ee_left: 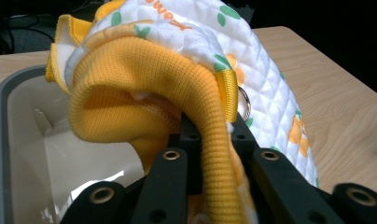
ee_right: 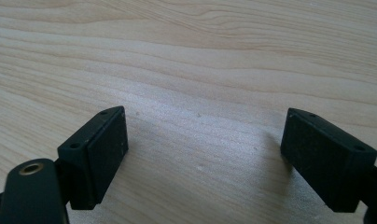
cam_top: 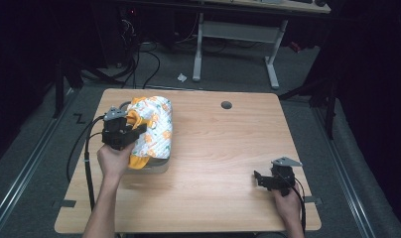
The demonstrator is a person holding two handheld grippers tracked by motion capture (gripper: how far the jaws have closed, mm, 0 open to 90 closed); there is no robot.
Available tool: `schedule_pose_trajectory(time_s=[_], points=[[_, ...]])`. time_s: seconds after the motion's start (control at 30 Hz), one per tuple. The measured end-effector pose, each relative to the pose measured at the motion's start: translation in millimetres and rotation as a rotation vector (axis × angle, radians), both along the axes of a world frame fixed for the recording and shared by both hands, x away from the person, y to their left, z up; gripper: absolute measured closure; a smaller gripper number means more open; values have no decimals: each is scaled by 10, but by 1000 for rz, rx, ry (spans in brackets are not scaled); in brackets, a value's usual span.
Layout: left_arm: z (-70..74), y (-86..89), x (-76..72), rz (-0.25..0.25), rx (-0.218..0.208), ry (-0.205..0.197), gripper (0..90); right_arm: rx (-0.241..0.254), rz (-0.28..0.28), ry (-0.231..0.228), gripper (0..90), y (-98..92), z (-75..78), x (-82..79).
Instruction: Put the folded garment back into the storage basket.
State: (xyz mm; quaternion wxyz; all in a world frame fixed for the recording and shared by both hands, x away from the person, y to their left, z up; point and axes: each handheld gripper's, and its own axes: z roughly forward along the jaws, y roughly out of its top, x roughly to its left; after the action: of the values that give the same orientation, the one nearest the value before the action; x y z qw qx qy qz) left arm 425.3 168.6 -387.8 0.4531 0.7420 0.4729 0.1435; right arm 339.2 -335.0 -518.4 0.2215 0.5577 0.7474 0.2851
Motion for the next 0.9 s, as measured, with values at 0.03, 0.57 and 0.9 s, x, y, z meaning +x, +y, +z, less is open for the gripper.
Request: schedule_pose_trajectory(time_s=[0.03, 0.57, 0.9], points=[[-13, 5, 10, 4, 4, 4, 808, 0, 0, 0, 147, 0, 0, 0], [-212, -29, 144, 39, 91, 49, 802, 0, 0, 0, 147, 0, 0, 0], [-305, -63, 229, 47, 129, 78, 796, 0, 0, 0, 147, 0, 0, 0]])
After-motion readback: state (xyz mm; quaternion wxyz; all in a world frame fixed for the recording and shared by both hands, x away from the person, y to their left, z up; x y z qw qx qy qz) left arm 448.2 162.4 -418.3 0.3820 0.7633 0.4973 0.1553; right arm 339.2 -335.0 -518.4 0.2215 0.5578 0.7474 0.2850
